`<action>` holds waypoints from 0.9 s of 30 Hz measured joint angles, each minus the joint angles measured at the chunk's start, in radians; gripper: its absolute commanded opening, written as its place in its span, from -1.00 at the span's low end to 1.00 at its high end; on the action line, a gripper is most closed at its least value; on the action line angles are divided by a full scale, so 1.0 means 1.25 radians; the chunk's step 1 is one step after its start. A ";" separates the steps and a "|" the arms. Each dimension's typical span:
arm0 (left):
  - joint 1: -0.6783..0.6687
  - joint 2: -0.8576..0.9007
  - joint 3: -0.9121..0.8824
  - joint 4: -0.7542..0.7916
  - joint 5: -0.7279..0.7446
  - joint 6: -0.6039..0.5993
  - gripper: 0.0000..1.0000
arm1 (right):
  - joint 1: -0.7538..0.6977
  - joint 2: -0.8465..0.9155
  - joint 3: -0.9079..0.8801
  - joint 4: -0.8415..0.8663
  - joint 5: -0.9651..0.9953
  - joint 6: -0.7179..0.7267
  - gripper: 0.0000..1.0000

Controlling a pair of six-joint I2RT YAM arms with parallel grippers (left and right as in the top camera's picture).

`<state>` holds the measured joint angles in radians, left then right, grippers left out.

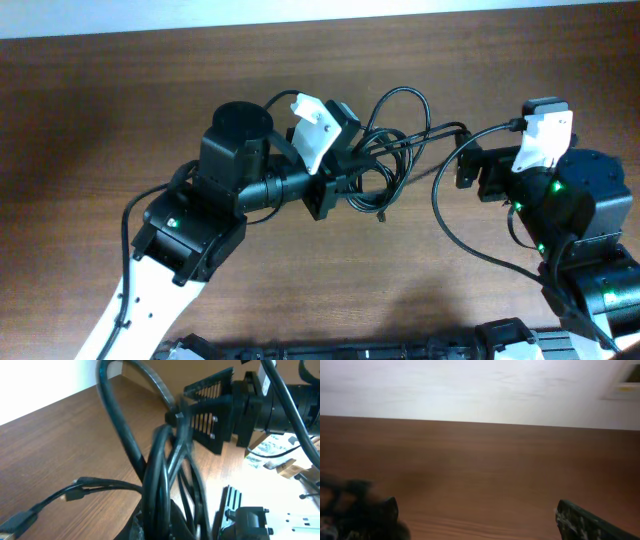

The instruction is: Untangle cables

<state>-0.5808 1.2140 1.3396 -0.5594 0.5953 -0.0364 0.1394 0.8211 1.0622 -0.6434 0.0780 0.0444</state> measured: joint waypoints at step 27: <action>0.014 -0.012 0.000 -0.036 -0.239 -0.074 -1.00 | -0.013 0.007 0.000 -0.230 -0.172 -0.190 0.97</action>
<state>-0.5632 1.1995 1.3396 -0.6041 0.2962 -0.1287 0.1230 0.8295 1.0622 -0.9306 -0.1371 -0.1925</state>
